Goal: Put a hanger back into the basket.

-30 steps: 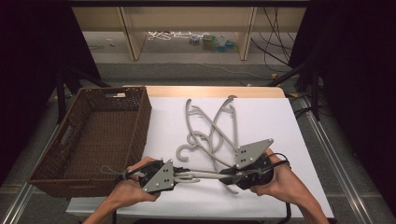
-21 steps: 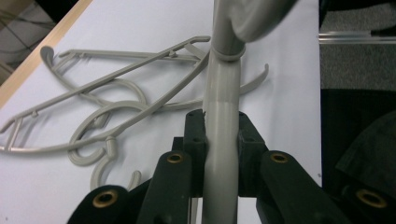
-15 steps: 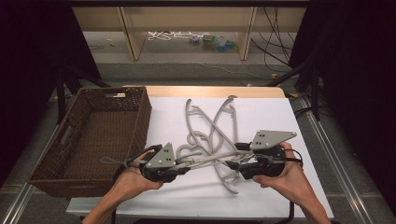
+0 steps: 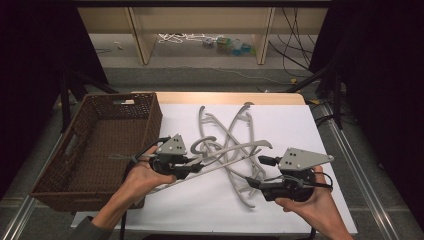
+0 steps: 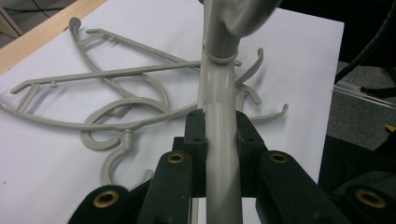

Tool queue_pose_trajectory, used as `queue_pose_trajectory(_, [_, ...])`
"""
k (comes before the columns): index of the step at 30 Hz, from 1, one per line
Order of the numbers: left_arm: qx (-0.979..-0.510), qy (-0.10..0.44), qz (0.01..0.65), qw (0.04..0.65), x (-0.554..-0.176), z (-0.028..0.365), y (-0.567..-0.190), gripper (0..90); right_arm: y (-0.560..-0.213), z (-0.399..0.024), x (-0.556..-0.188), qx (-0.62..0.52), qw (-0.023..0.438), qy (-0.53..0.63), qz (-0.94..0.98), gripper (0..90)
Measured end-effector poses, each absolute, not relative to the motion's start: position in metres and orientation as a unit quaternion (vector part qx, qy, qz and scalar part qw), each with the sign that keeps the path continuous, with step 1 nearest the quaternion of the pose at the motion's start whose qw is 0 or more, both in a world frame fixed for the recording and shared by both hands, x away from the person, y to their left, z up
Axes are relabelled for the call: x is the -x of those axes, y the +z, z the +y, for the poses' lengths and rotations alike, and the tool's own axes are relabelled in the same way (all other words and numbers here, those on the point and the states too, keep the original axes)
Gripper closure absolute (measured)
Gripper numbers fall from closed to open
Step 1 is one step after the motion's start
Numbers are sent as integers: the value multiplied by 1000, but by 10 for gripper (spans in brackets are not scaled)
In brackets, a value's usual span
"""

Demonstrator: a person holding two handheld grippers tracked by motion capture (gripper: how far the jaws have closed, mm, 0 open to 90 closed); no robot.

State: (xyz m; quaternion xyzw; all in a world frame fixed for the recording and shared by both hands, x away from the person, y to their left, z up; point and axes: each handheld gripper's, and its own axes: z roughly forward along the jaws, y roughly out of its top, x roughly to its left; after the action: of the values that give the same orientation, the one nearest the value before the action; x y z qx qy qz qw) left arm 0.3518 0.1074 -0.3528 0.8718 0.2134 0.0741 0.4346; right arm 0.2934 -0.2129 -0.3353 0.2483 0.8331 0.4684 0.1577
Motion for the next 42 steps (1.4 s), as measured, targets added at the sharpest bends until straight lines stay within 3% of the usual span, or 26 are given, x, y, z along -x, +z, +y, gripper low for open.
queue_pose_trajectory(11, [-875, 62, 244, 413, -370, 120, -305, 792, -360, -214, -291, -257, 131, 454, 843, 325])
queue_pose_trajectory(21, [-847, 113, 292, 429, -380, 181, -268, 793, -376, -213, -290, -259, 130, 466, 836, 272])
queue_pose_trajectory(42, [-790, 178, 400, 430, -397, 315, -292, 793, -401, -218, -293, -280, 130, 469, 827, 234])
